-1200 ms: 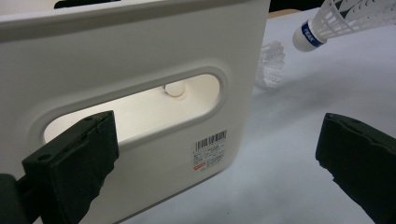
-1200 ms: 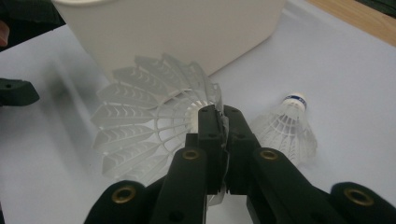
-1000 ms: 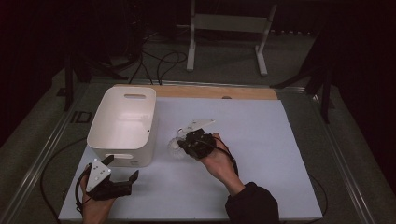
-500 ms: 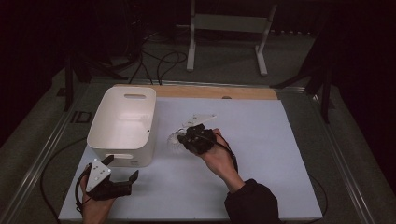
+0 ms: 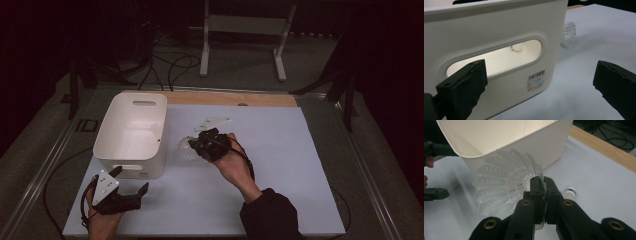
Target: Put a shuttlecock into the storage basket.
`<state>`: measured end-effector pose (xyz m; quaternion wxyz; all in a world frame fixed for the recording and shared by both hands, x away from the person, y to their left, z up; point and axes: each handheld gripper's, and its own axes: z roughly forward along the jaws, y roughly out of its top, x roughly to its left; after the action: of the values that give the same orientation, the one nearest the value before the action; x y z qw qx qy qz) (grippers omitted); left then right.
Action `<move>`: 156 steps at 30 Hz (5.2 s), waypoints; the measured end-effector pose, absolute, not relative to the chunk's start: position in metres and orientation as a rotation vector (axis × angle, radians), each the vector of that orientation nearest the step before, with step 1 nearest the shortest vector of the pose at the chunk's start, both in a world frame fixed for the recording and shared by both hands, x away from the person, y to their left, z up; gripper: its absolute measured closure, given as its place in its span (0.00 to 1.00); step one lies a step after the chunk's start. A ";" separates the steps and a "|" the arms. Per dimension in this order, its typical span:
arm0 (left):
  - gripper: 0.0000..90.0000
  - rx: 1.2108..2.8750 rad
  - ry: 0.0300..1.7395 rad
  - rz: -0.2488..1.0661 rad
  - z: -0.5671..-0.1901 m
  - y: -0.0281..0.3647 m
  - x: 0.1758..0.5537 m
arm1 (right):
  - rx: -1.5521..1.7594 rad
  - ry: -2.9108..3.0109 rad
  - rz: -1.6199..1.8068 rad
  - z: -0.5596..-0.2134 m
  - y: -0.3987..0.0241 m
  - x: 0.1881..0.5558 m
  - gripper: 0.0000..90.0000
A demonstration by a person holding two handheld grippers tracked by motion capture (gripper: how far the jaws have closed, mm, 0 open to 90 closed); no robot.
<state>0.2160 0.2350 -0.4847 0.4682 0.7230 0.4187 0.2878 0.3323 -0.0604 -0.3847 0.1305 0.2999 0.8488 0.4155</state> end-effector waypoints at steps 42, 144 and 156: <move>0.00 1.774 1.026 0.707 -0.485 0.235 0.216 | 0.866 2.423 1.232 -0.360 -0.051 0.346 0.97; 0.00 1.764 1.026 0.705 -0.485 0.235 0.216 | 0.840 2.420 1.335 -0.337 0.016 0.373 0.97; 0.00 1.766 1.023 0.706 -0.484 0.236 0.216 | 0.796 2.470 1.434 -0.335 0.027 0.370 0.53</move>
<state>0.2156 0.2356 -0.4843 0.4712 0.7213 0.4177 0.2885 0.3702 0.0272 -0.3347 0.0883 0.2675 0.8297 0.4819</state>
